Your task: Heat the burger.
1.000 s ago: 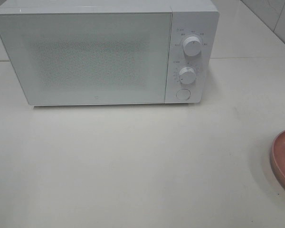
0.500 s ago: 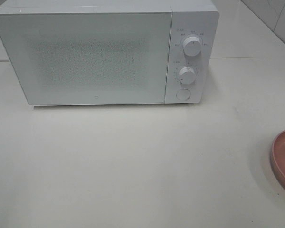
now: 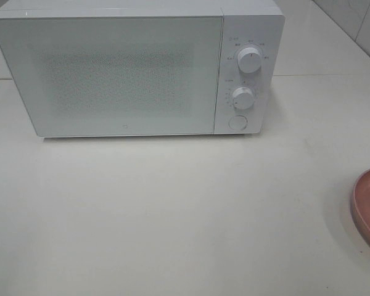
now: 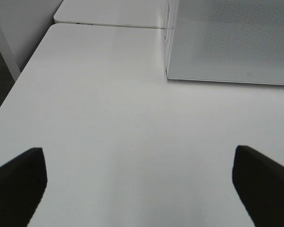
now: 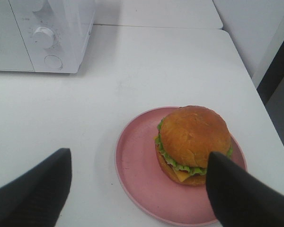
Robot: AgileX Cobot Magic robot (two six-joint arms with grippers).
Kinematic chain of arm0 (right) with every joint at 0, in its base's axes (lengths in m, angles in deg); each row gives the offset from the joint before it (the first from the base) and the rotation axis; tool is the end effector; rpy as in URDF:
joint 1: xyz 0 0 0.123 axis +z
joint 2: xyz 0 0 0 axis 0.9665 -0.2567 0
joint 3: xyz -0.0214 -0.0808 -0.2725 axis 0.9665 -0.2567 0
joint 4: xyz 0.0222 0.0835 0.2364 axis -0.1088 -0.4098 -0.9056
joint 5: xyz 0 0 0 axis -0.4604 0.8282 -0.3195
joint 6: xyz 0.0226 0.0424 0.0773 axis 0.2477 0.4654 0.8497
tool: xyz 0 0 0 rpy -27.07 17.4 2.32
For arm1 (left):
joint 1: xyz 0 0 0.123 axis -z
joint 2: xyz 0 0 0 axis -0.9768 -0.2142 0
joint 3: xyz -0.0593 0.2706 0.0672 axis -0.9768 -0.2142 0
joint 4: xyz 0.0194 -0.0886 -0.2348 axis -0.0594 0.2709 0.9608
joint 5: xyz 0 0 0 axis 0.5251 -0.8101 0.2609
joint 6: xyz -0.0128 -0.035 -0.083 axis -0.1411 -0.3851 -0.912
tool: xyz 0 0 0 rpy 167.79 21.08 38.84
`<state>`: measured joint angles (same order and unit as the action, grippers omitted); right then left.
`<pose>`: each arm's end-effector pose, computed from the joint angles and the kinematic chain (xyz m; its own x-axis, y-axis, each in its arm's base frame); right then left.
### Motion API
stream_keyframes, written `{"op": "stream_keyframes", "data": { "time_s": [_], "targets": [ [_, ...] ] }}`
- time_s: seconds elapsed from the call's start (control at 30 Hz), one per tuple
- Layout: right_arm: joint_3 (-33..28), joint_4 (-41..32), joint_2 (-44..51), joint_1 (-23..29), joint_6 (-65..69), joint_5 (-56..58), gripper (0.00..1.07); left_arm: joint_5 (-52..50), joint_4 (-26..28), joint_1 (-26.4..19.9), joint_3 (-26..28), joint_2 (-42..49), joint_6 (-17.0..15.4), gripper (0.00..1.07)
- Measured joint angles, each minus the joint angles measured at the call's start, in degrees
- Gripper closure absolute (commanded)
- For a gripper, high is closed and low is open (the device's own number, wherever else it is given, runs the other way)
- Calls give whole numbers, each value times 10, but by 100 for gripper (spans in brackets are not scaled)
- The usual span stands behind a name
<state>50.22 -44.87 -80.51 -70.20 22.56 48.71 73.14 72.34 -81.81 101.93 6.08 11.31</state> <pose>-0.0047 -0.0059 0.2852 -0.3932 0.0058 -0.9195 -0.0159 0.9998 0.0131 -0.0050 -0.0034 0.2802 -0.4283 -0.0405 -0.9027 -0.0472 0.9986 -0.0224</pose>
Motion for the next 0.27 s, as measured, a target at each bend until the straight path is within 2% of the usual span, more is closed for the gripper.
{"op": "stream_keyframes", "data": {
  "time_s": [0.27],
  "targets": [
    [0,0,0,0,0,0,32,0,0,0,0,0,1,7]
  ]
}}
